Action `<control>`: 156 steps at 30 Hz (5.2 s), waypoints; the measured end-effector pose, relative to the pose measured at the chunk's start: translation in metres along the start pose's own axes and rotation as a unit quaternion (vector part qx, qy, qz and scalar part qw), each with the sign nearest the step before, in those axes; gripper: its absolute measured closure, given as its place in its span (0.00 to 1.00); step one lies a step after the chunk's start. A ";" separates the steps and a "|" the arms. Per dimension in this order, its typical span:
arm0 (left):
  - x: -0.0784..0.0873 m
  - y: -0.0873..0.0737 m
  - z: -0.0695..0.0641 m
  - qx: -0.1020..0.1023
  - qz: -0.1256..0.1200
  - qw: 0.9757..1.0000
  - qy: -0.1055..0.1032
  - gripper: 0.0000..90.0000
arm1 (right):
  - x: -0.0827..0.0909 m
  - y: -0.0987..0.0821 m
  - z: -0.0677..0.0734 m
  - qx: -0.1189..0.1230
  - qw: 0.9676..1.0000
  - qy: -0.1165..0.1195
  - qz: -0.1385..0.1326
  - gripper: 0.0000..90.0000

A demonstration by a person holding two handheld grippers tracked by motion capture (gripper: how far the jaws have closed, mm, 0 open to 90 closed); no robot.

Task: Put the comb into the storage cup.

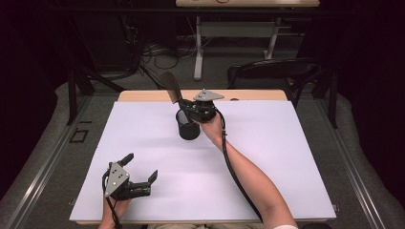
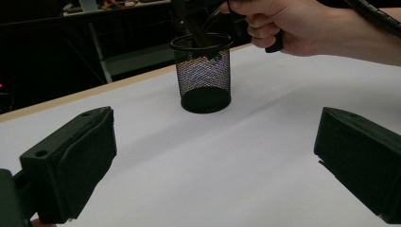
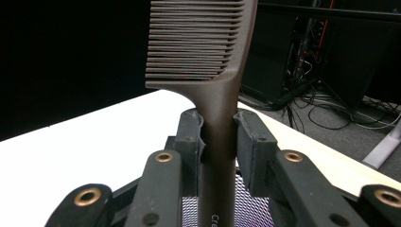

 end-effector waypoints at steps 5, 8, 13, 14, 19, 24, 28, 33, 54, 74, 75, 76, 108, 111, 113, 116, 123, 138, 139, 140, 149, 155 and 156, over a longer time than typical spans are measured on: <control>0.000 0.000 0.000 0.000 0.000 1.000 0.000 0.00 | -0.003 -0.004 -0.001 -0.003 1.000 0.000 0.002 0.81; 0.000 0.000 0.000 -0.001 0.000 1.000 0.000 0.00 | -0.003 -0.007 -0.001 -0.001 1.000 -0.001 0.007 0.81; 0.000 0.000 0.000 0.000 0.000 1.000 0.000 0.00 | -0.004 -0.009 -0.002 -0.002 1.000 -0.002 0.010 0.81; 0.000 0.000 0.000 0.000 0.000 1.000 0.000 0.00 | -0.004 -0.010 -0.002 -0.003 1.000 -0.002 0.011 0.81; 0.000 0.000 0.000 -0.001 0.001 1.000 0.000 0.00 | -0.004 -0.011 -0.002 0.000 1.000 -0.004 0.014 0.81; 0.000 0.000 0.000 -0.002 0.001 1.000 0.001 0.00 | -0.005 -0.014 -0.003 0.001 1.000 -0.007 0.020 0.81; 0.000 0.000 0.000 -0.002 0.001 1.000 0.001 0.00 | -0.006 -0.017 -0.003 0.001 1.000 -0.008 0.022 0.81; 0.000 0.000 0.000 -0.002 0.001 1.000 0.001 0.00 | -0.007 -0.020 -0.003 0.001 1.000 -0.010 0.027 0.81; 0.000 0.000 -0.001 -0.002 0.001 1.000 -0.001 0.00 | -0.005 -0.027 0.000 0.016 0.999 -0.024 0.045 0.78; 0.000 0.000 -0.001 -0.002 0.001 1.000 -0.001 0.00 | 0.038 -0.030 0.009 0.017 0.993 -0.001 0.115 0.23; 0.000 0.000 -0.001 -0.002 0.001 1.000 -0.001 0.00 | 0.040 -0.031 0.011 0.018 0.993 0.005 0.120 0.20; 0.000 0.000 -0.001 -0.004 0.001 1.000 -0.001 0.00 | 0.042 -0.032 0.012 0.021 0.992 0.007 0.125 0.18; 0.000 -0.001 -0.001 -0.002 0.004 1.000 0.000 0.00 | 0.105 -0.066 0.030 0.040 0.977 0.073 0.195 0.00; 0.000 -0.001 -0.001 -0.002 0.005 1.000 0.000 0.00 | 0.113 -0.072 0.030 0.038 0.976 0.075 0.199 0.00; 0.000 -0.002 -0.002 -0.002 0.006 1.000 0.000 0.00 | 0.118 -0.077 0.030 0.038 0.975 0.076 0.203 0.00; -0.001 -0.002 -0.002 -0.001 0.007 1.000 -0.001 0.00 | 0.124 -0.083 0.030 0.040 0.974 0.078 0.208 0.00; -0.001 -0.002 -0.002 0.000 0.007 1.000 -0.002 0.00 | 0.136 -0.095 0.032 0.043 0.972 0.080 0.218 0.00; -0.002 -0.002 -0.003 -0.001 0.009 1.000 -0.003 0.00 | 0.159 -0.116 0.027 0.036 0.971 0.072 0.227 0.00; -0.002 -0.003 -0.003 -0.001 0.009 1.000 -0.003 0.00 | 0.161 -0.117 0.027 0.034 0.971 0.071 0.227 0.00; -0.002 -0.003 -0.002 0.000 0.009 1.000 -0.002 0.00 | 0.162 -0.119 0.026 0.033 0.971 0.070 0.226 0.00; -0.002 -0.003 -0.003 -0.001 0.009 1.000 -0.003 0.00 | 0.175 -0.130 0.022 0.024 0.973 0.062 0.222 0.00; -0.002 -0.003 -0.003 -0.001 0.009 1.000 -0.003 0.00 | 0.183 -0.138 0.020 0.017 0.973 0.057 0.224 0.00; -0.002 -0.003 -0.003 -0.001 0.009 1.000 -0.003 0.00 | 0.185 -0.140 0.019 0.017 0.973 0.055 0.225 0.00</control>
Point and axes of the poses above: each handheld gripper's, and its own axes: x roughly backward along the jaws, y roughly out of its top, z roughly to its left, the point moved 10 cm from there along -x, roughly forward along the jaws, and after that the axes turned 13 degrees about z, right-handed, at the moved point
